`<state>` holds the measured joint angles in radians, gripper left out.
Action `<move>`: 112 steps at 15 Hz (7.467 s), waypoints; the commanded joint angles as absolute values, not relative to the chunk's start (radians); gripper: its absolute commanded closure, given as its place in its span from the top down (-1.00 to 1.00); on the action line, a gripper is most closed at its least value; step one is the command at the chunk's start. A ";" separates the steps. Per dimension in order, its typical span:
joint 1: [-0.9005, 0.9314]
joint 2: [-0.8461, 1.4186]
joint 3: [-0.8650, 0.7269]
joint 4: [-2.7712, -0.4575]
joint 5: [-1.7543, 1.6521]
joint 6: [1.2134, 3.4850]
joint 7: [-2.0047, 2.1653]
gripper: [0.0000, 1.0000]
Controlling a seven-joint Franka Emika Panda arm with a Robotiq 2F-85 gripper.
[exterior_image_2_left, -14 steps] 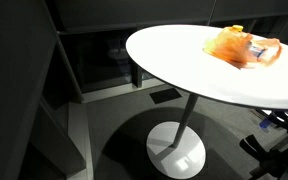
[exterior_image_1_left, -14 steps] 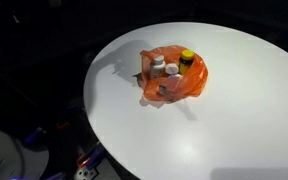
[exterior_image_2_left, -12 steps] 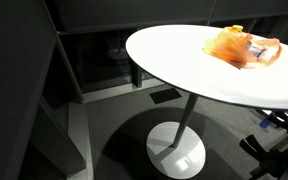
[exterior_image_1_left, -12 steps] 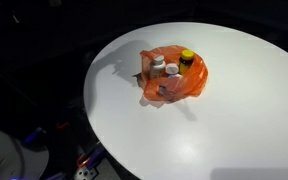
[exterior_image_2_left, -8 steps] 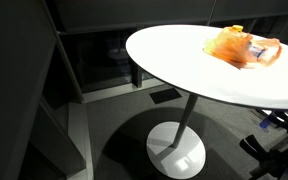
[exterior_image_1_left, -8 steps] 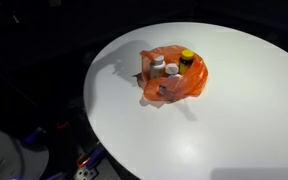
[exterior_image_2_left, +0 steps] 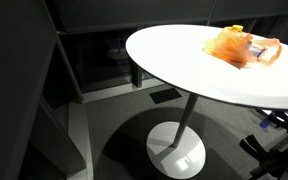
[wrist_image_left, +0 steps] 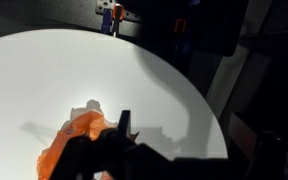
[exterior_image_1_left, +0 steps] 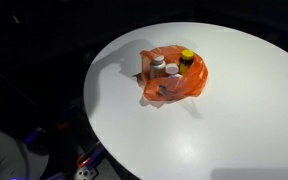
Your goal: Place the yellow and brown bottle on the table
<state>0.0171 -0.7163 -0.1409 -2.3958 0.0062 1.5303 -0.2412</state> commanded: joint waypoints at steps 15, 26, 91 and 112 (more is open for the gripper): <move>-0.102 -0.190 -0.177 -2.042 -0.007 1.854 -0.192 1.00; -0.152 -0.077 -0.183 -2.030 -0.012 1.978 -0.157 1.00; -0.020 0.081 -0.013 -2.115 0.080 2.143 -0.649 -0.60; -0.026 -0.039 -0.016 -2.155 0.018 2.130 -0.526 1.00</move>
